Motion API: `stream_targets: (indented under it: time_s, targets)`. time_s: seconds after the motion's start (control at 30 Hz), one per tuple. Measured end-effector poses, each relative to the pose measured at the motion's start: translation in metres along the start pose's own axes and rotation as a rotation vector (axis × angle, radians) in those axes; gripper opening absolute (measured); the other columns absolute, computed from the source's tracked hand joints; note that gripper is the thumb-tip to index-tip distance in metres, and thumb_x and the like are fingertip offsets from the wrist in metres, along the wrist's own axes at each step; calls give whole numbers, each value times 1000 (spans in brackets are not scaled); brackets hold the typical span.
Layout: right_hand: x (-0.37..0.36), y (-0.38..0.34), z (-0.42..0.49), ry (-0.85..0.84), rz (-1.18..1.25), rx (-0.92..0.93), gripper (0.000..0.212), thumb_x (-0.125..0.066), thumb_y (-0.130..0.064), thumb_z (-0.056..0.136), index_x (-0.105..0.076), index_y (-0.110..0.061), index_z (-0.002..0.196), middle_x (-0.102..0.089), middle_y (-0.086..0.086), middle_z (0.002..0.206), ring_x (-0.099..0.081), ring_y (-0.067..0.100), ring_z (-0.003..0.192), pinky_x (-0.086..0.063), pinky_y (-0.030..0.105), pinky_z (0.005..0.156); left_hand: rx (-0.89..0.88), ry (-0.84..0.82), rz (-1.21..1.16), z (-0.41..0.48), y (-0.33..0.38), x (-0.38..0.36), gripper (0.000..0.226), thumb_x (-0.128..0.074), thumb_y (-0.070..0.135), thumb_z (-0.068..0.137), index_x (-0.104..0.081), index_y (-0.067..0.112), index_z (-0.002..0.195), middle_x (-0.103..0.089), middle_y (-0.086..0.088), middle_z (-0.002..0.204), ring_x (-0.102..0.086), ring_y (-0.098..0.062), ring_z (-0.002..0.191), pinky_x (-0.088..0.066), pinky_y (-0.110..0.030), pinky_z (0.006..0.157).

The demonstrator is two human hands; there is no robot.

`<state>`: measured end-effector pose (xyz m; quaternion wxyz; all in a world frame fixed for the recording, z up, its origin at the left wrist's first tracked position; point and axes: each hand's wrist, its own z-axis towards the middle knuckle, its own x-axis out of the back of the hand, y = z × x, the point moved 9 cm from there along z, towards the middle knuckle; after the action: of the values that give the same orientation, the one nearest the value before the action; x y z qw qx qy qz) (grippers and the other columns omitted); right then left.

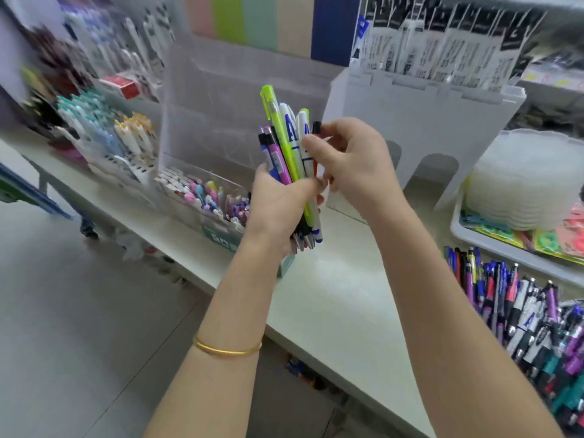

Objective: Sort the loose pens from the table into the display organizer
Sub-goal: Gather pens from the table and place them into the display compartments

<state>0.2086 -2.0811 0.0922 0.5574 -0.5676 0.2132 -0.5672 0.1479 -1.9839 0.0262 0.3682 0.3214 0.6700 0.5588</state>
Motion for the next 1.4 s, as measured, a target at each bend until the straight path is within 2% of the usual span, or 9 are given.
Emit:
stream_targets:
  time_s: [0.13, 0.27, 0.43, 0.53, 0.73, 0.83, 0.97, 1.27, 1.4]
  targets:
    - [-41, -33, 20, 59, -44, 98, 38, -72, -27, 84, -55, -21, 118, -52, -16, 91, -54, 3, 85, -50, 20, 73, 10, -89, 23, 30, 16, 44, 53, -79, 11, 70, -58, 15, 119, -72, -5, 94, -71, -22, 86, -58, -38, 73]
    - [-81, -49, 42, 99, -164, 95, 37, -66, -24, 89, -58, -21, 125, -56, -7, 98, -56, 5, 88, -51, 28, 82, 13, -218, 21, 58, 29, 83, 57, -82, 24, 60, -63, 16, 113, -74, -5, 94, -70, -24, 94, -56, -46, 85]
    - [-107, -45, 54, 240, -43, 17, 22, -62, -16, 91, -59, -16, 112, -60, -10, 90, -59, 3, 80, -50, 15, 67, 52, -365, -70, 81, 34, 109, 17, -71, 8, 84, -68, 19, 97, -73, 0, 84, -71, -17, 82, -57, -36, 77]
    - [-121, -29, 59, 226, 218, -113, 14, -53, -8, 94, -50, -20, 101, -62, 4, 85, -62, 12, 67, -49, 20, 51, 85, -342, -49, 98, 28, 121, 16, -67, 4, 87, -68, 18, 96, -73, -3, 87, -70, -21, 86, -58, -38, 82]
    - [-115, -26, 79, 287, 410, -151, 20, -46, 3, 91, -48, -14, 101, -50, 3, 65, -44, 8, 46, -38, 19, 43, 119, -352, 61, 118, 21, 126, 21, -65, -5, 83, -55, 9, 97, -61, -5, 70, -64, -12, 54, -55, -28, 53]
    - [-121, -35, 90, 126, 263, -138, 19, -63, -13, 91, -58, -9, 109, -53, -2, 61, -40, 4, 40, -33, 17, 39, 78, -404, 137, 122, 26, 120, 31, -64, -8, 81, -53, 5, 107, -60, -9, 76, -63, -11, 54, -54, -27, 53]
    - [-125, -37, 102, 11, 89, -158, 20, -72, -17, 85, -67, -5, 99, -58, 9, 70, -41, 5, 43, -34, 19, 39, 50, -414, 210, 131, 28, 115, 39, -66, -9, 78, -51, 5, 111, -59, -12, 83, -64, -15, 59, -55, -30, 59]
    - [-119, -15, 117, 98, 209, -186, 12, -63, -19, 92, -56, -14, 85, -51, -9, 54, -44, 3, 41, -36, 17, 41, 85, -529, 105, 141, 26, 97, 32, -76, 12, 80, -58, 8, 106, -63, -4, 76, -63, -15, 64, -53, -29, 57]
    - [-112, -9, 120, 279, 361, -165, 13, -52, -22, 98, -49, -15, 88, -57, 1, 71, -47, 2, 44, -39, 17, 44, 154, -612, -23, 143, 28, 89, 38, -71, 33, 69, -60, 12, 99, -61, -2, 70, -61, -13, 59, -53, -28, 53]
